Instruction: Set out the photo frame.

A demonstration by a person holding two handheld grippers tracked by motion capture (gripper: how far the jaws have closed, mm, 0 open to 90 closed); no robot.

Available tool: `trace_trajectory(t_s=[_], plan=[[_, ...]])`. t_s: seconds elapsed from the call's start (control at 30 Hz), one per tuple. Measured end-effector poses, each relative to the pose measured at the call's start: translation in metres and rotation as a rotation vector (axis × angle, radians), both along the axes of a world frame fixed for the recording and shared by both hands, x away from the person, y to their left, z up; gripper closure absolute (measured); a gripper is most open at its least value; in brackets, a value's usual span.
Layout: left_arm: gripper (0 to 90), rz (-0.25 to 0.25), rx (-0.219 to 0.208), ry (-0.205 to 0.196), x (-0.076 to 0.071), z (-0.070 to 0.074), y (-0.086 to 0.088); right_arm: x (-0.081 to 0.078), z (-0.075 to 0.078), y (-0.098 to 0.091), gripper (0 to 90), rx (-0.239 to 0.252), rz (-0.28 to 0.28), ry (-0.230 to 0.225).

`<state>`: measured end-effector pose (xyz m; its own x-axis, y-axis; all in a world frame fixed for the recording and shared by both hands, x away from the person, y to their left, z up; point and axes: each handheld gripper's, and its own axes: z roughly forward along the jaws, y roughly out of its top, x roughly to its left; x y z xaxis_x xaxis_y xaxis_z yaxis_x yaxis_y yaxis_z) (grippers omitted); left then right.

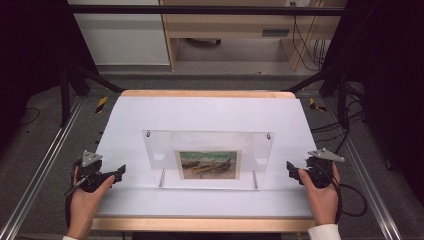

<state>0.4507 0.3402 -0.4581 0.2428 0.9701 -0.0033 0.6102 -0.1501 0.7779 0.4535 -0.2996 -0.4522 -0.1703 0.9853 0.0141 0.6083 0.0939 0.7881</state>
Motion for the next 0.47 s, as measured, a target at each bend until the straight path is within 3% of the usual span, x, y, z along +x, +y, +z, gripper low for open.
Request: trace_trajectory(t_s=[0.13,0.33,0.47], plan=[[8.6,-0.011,0.005,0.002,-0.001,-0.001,-0.001,-0.005,-0.003,0.002,10.5,-0.01,0.027,0.027],[7.2,-0.028,0.007,0.01,-0.002,-0.002,-0.001,-0.025,-0.004,0.007,11.1,-0.007,0.045,0.045],[7.1,-0.033,0.006,0.006,-0.003,-0.001,-0.001,-0.025,-0.005,0.009,11.9,-0.018,0.054,0.05]])
